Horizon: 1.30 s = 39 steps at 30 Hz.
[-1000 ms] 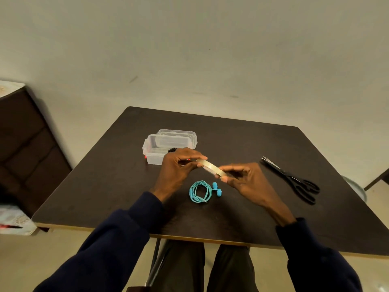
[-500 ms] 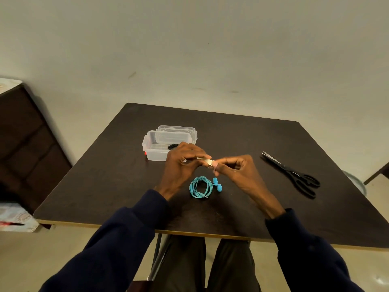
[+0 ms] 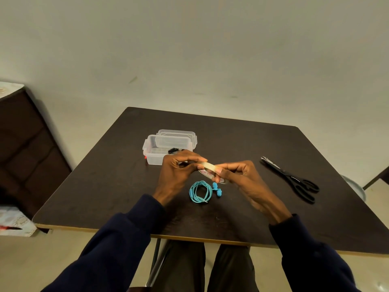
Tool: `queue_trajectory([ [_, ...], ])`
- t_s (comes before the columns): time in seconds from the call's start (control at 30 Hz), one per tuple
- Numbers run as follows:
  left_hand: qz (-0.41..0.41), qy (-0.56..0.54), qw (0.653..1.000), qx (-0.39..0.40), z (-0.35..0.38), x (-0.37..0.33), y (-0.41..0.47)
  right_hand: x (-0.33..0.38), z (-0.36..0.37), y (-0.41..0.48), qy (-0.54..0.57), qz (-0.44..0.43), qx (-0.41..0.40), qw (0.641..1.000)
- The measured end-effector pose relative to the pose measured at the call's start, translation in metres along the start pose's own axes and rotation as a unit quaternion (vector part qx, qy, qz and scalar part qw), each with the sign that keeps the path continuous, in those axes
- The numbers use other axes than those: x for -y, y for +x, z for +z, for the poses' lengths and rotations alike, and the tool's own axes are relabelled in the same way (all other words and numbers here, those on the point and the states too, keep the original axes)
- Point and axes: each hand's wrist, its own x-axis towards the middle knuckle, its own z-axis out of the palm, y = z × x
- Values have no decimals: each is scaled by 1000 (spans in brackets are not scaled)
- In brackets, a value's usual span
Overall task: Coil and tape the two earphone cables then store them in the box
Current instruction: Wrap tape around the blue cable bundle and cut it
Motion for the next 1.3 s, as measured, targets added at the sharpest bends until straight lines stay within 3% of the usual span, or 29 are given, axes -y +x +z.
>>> queue_trajectory([
  [0.37, -48, -81, 995, -23, 3, -1, -2, -1, -4, -2, 79, 19, 29, 996],
  [0.77, -65, -94, 993, -37, 6, 1, -2, -6, -10, -6, 127, 14, 93, 987],
  [1.0, -139, -181, 971, -70, 4, 2, -5, -7, -10, -6, 97, -16, 85, 992],
  [1.3, -41, -68, 996, -36, 2, 4, -3, -8, -15, -7, 50, -6, 77, 996],
])
